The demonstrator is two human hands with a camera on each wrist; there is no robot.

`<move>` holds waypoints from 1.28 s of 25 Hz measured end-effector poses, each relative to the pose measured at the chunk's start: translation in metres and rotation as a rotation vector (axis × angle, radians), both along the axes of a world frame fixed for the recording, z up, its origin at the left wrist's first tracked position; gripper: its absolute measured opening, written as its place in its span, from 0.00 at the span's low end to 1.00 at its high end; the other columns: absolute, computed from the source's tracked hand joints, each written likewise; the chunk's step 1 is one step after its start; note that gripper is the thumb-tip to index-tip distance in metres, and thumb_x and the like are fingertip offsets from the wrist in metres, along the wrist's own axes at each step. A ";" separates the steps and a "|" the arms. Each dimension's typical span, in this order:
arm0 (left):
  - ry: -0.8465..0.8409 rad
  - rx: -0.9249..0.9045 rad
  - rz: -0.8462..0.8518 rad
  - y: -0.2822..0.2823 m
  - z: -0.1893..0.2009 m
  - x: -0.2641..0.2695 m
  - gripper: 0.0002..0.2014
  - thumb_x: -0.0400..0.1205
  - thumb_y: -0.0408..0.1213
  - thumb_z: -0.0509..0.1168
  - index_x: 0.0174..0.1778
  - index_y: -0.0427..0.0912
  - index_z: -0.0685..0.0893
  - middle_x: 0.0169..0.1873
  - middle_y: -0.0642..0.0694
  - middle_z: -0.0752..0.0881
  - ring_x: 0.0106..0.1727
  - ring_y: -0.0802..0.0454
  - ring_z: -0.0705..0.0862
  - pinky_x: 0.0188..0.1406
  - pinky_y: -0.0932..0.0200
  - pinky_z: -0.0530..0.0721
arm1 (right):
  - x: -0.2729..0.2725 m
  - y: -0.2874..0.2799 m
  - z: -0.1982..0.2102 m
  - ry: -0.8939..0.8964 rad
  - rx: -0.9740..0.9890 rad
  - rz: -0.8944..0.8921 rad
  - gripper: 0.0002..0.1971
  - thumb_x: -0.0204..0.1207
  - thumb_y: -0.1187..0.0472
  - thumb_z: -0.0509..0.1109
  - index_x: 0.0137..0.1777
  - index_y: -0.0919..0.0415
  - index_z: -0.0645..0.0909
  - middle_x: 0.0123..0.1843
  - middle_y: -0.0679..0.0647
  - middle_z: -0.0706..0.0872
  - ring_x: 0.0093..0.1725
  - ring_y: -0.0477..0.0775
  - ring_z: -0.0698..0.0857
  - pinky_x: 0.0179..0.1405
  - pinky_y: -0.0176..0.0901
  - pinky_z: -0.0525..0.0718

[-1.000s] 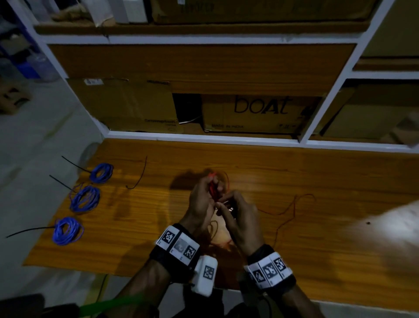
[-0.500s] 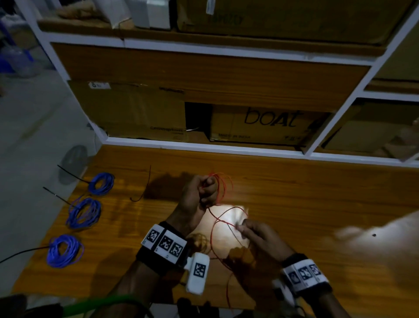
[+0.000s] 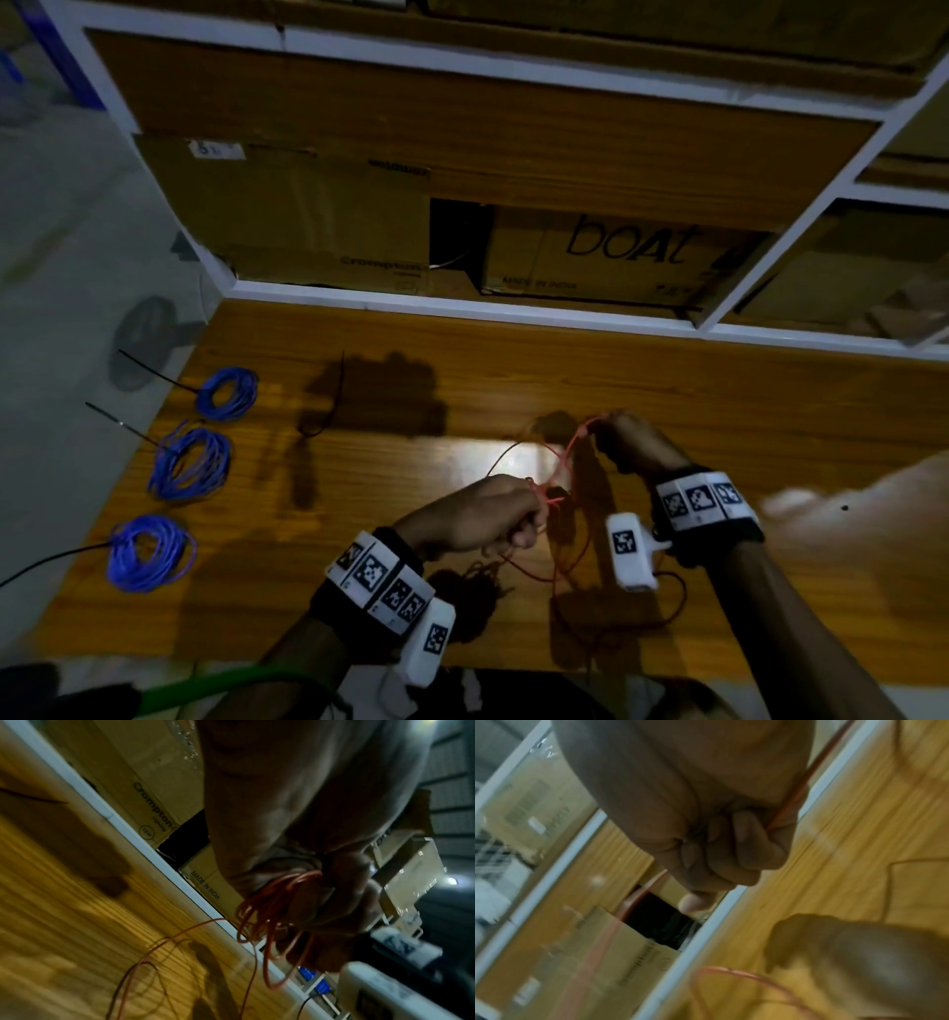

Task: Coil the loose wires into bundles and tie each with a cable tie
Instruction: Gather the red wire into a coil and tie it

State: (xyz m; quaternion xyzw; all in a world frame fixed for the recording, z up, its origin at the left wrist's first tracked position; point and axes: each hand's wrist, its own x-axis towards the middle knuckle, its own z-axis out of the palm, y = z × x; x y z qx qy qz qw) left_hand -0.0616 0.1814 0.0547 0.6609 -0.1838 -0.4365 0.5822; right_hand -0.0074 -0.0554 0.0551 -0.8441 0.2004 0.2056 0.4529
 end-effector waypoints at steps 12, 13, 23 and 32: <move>-0.050 0.129 0.445 -0.028 -0.017 0.041 0.14 0.90 0.47 0.54 0.59 0.51 0.85 0.47 0.43 0.92 0.24 0.58 0.70 0.27 0.62 0.70 | -0.038 0.007 0.053 -0.209 0.374 0.192 0.19 0.89 0.52 0.58 0.66 0.62 0.83 0.31 0.49 0.75 0.25 0.44 0.67 0.22 0.34 0.62; -0.050 0.096 0.495 -0.033 -0.015 0.044 0.15 0.92 0.45 0.52 0.60 0.50 0.85 0.46 0.45 0.93 0.25 0.58 0.72 0.35 0.59 0.76 | -0.043 0.007 0.054 -0.248 0.384 0.239 0.18 0.89 0.52 0.57 0.67 0.57 0.85 0.31 0.48 0.77 0.25 0.43 0.68 0.23 0.33 0.63; 0.377 -0.607 0.632 -0.068 0.030 0.065 0.25 0.89 0.44 0.46 0.77 0.37 0.73 0.71 0.39 0.84 0.47 0.52 0.80 0.44 0.58 0.81 | -0.040 0.005 0.015 -0.342 0.611 0.166 0.12 0.87 0.58 0.64 0.48 0.58 0.89 0.28 0.53 0.80 0.23 0.50 0.69 0.21 0.34 0.66; 0.252 -0.643 0.765 -0.085 0.033 0.072 0.19 0.89 0.42 0.53 0.70 0.38 0.81 0.39 0.49 0.81 0.36 0.56 0.75 0.41 0.60 0.74 | -0.034 -0.007 -0.006 -0.483 0.474 0.309 0.15 0.90 0.53 0.59 0.46 0.52 0.84 0.30 0.57 0.81 0.24 0.52 0.74 0.25 0.41 0.70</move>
